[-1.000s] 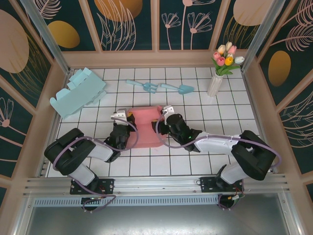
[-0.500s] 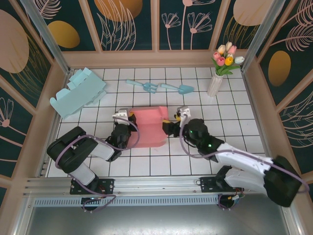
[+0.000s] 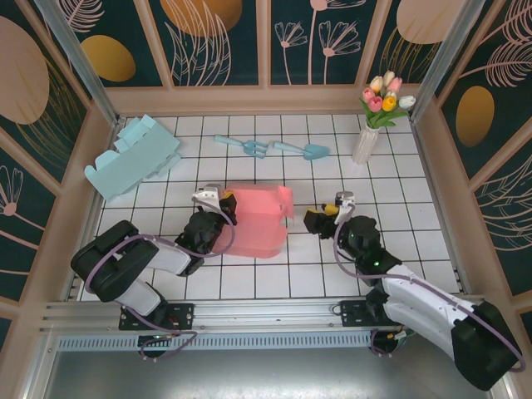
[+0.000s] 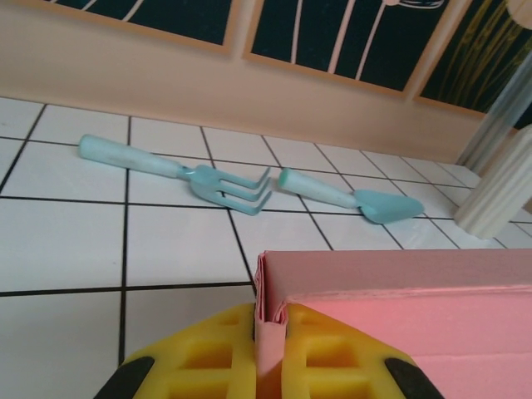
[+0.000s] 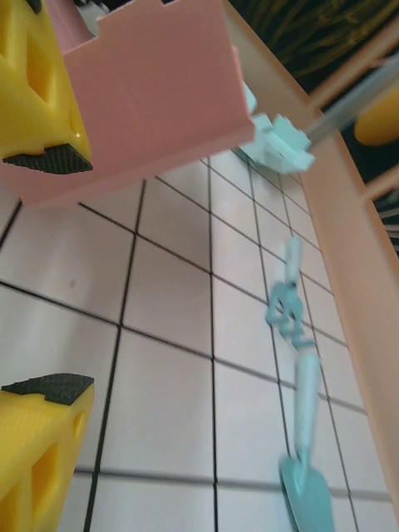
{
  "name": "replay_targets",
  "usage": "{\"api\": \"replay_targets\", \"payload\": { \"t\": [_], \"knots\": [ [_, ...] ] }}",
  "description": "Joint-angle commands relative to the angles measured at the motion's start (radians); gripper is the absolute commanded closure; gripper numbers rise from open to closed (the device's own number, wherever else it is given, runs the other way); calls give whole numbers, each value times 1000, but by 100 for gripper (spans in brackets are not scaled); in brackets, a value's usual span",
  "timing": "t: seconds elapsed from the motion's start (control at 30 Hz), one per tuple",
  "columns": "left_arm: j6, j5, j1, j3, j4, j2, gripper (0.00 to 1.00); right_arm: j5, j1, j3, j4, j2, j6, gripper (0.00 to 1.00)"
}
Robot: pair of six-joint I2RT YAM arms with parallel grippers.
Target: Fold the paper box
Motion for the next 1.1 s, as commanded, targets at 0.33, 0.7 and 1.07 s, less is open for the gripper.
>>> {"api": "replay_targets", "payload": {
  "t": [0.33, 0.7, 1.07],
  "knots": [
    [20, 80, 6, -14, 51, -30, 100, -132, 122, 135, 110, 234, -107, 41],
    [27, 75, 5, -1, 46, -8, 100, 33, 168, 224, 27, 305, -117, 36],
    [26, 51, 5, 19, 16, 5, 100, 123, 200, 317, -15, 438, -129, 36]
  ]
}}
